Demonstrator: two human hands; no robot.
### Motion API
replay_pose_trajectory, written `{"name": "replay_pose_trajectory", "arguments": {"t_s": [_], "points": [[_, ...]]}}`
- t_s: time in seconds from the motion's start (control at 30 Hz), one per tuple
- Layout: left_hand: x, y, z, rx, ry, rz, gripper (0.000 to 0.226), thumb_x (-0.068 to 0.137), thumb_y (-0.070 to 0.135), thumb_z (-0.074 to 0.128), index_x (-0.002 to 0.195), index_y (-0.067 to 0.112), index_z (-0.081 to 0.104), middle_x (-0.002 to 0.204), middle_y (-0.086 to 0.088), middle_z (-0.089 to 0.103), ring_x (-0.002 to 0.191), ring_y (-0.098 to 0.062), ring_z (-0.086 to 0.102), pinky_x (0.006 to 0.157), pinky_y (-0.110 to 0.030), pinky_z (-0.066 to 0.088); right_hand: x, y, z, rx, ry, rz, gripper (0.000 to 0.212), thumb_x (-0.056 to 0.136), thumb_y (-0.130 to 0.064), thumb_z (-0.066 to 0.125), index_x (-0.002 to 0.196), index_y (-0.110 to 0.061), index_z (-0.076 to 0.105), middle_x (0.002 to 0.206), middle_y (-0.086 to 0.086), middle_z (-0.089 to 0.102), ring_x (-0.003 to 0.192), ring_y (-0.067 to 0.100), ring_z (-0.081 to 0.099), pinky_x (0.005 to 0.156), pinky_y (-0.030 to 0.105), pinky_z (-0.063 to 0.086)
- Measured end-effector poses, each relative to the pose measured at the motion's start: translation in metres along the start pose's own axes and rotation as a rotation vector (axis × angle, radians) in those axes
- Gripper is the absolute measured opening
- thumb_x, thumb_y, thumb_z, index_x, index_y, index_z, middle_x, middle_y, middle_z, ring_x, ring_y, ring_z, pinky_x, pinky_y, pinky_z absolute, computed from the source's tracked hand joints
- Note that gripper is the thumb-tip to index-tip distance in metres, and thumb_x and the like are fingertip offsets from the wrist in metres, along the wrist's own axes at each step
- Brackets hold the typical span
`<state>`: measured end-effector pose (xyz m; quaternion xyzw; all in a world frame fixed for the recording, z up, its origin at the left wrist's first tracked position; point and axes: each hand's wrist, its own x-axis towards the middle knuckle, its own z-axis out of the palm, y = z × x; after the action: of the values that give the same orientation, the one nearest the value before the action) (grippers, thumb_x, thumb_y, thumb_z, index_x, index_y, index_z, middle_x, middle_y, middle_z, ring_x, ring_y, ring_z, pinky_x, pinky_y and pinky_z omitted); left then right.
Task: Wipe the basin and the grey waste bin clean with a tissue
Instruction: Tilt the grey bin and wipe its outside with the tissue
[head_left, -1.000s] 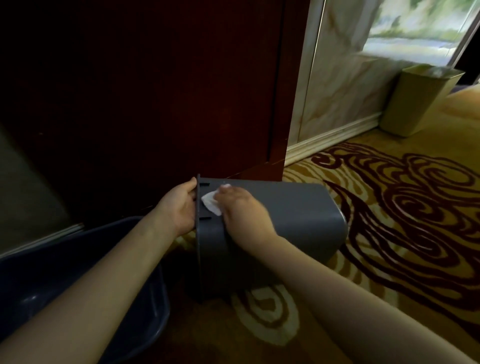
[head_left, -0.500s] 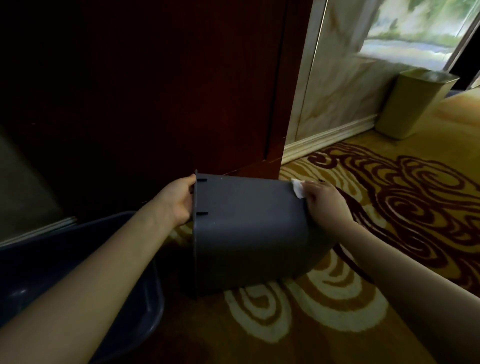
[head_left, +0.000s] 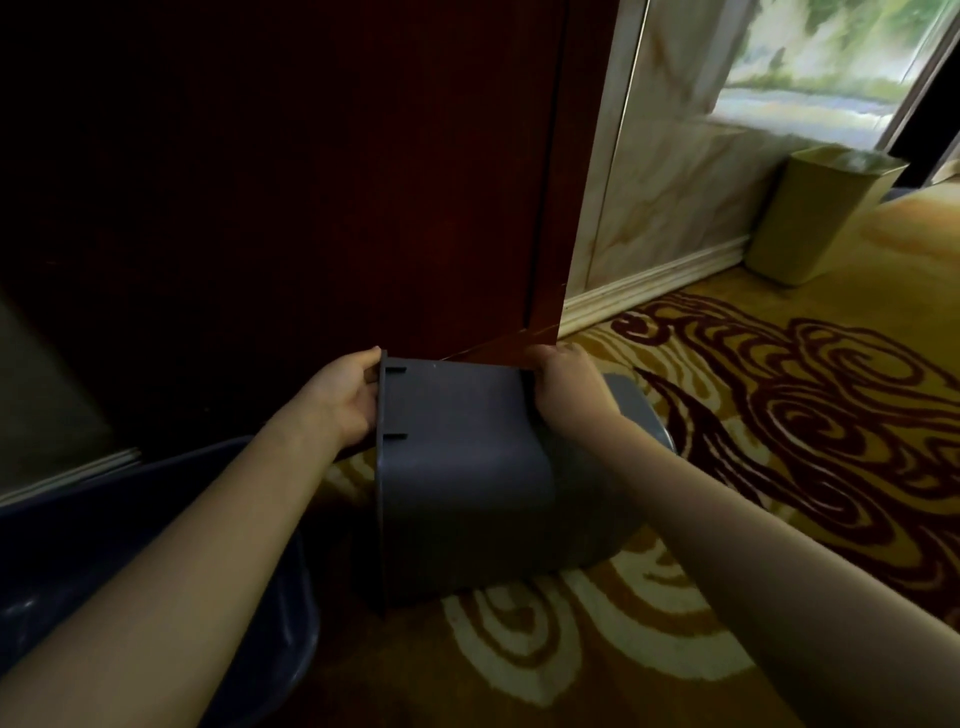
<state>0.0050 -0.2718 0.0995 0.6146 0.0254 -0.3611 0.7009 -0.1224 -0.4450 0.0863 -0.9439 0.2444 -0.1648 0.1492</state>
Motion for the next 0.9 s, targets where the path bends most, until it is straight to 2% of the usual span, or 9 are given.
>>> {"name": "replay_pose_trajectory", "arguments": {"t_s": [0.13, 0.27, 0.33, 0.43, 0.53, 0.63, 0.77, 0.83, 0.9], "points": [[0.002, 0.002, 0.0, 0.014, -0.018, -0.013, 0.026, 0.097, 0.028, 0.041, 0.083, 0.014, 0.057, 0.082, -0.007, 0.062, 0.075, -0.021, 0.061, 0.058, -0.035, 0.046, -0.016, 0.043, -0.019, -0.07, -0.051, -0.039, 0.029, 0.095, -0.02, 0.045, 0.123, -0.016, 0.054, 0.13, 0.008, 0.056, 0.127, 0.027, 0.042, 0.101, 0.04, 0.038], [0.006, 0.004, 0.003, 0.005, 0.024, 0.005, 0.023, 0.096, 0.024, 0.043, 0.08, 0.013, 0.056, 0.078, -0.006, 0.06, 0.07, -0.019, 0.06, 0.054, -0.033, 0.047, -0.031, 0.065, -0.024, -0.133, -0.15, -0.07, 0.038, 0.096, -0.026, 0.044, 0.134, -0.024, 0.046, 0.147, 0.0, 0.041, 0.138, 0.025, 0.028, 0.111, 0.043, 0.028], [0.008, 0.004, 0.004, 0.002, 0.042, 0.017, 0.022, 0.096, 0.023, 0.044, 0.08, 0.013, 0.055, 0.079, -0.005, 0.06, 0.07, -0.018, 0.06, 0.053, -0.031, 0.048, -0.034, 0.071, -0.027, -0.128, -0.158, -0.1, 0.038, 0.095, -0.024, 0.046, 0.133, -0.024, 0.047, 0.146, 0.001, 0.041, 0.135, 0.023, 0.033, 0.109, 0.04, 0.031], [0.009, 0.004, 0.007, -0.005, 0.05, 0.016, 0.023, 0.096, 0.024, 0.043, 0.08, 0.013, 0.054, 0.08, -0.005, 0.06, 0.071, -0.018, 0.06, 0.054, -0.032, 0.047, -0.032, 0.07, -0.031, -0.002, -0.059, -0.069, 0.029, 0.094, -0.021, 0.051, 0.122, -0.019, 0.058, 0.129, 0.005, 0.058, 0.114, 0.018, 0.055, 0.094, 0.031, 0.044], [0.005, 0.005, 0.009, 0.016, 0.049, 0.006, 0.027, 0.098, 0.024, 0.041, 0.076, 0.012, 0.053, 0.078, -0.007, 0.059, 0.069, -0.019, 0.059, 0.054, -0.033, 0.046, -0.02, 0.044, -0.025, 0.096, 0.057, -0.032, 0.027, 0.093, -0.026, 0.052, 0.117, -0.016, 0.06, 0.113, 0.004, 0.066, 0.099, 0.014, 0.061, 0.08, 0.024, 0.045], [0.002, 0.007, 0.008, 0.019, 0.031, 0.001, 0.028, 0.097, 0.021, 0.038, 0.075, 0.011, 0.052, 0.077, -0.008, 0.058, 0.069, -0.02, 0.057, 0.056, -0.033, 0.044, -0.002, -0.014, -0.008, 0.224, 0.135, -0.162, 0.028, 0.093, -0.024, 0.053, 0.119, -0.016, 0.059, 0.115, 0.003, 0.064, 0.103, 0.014, 0.058, 0.084, 0.024, 0.044], [-0.002, 0.007, 0.006, -0.008, 0.021, 0.01, 0.029, 0.095, 0.018, 0.037, 0.073, 0.01, 0.053, 0.06, -0.008, 0.062, 0.063, -0.019, 0.054, 0.053, -0.03, 0.044, 0.011, -0.084, 0.016, 0.272, -0.033, -0.393, 0.03, 0.095, -0.013, 0.048, 0.122, -0.011, 0.059, 0.123, 0.007, 0.062, 0.113, 0.023, 0.052, 0.097, 0.034, 0.041], [-0.002, 0.004, 0.003, -0.002, 0.007, -0.01, 0.031, 0.096, 0.024, 0.037, 0.075, 0.01, 0.056, 0.046, -0.004, 0.066, 0.062, -0.019, 0.057, 0.049, -0.028, 0.046, 0.011, -0.089, 0.02, 0.259, -0.079, -0.451, 0.03, 0.095, -0.011, 0.046, 0.122, -0.01, 0.06, 0.124, 0.008, 0.064, 0.113, 0.025, 0.052, 0.095, 0.03, 0.036], [-0.003, 0.002, 0.002, -0.005, -0.009, -0.052, 0.036, 0.097, 0.036, 0.038, 0.081, 0.01, 0.058, 0.05, -0.004, 0.069, 0.063, -0.019, 0.061, 0.047, -0.026, 0.048, 0.008, -0.075, 0.016, 0.26, -0.086, -0.456, 0.03, 0.095, -0.015, 0.048, 0.122, -0.012, 0.061, 0.124, 0.006, 0.064, 0.114, 0.022, 0.053, 0.095, 0.024, 0.034]]}}
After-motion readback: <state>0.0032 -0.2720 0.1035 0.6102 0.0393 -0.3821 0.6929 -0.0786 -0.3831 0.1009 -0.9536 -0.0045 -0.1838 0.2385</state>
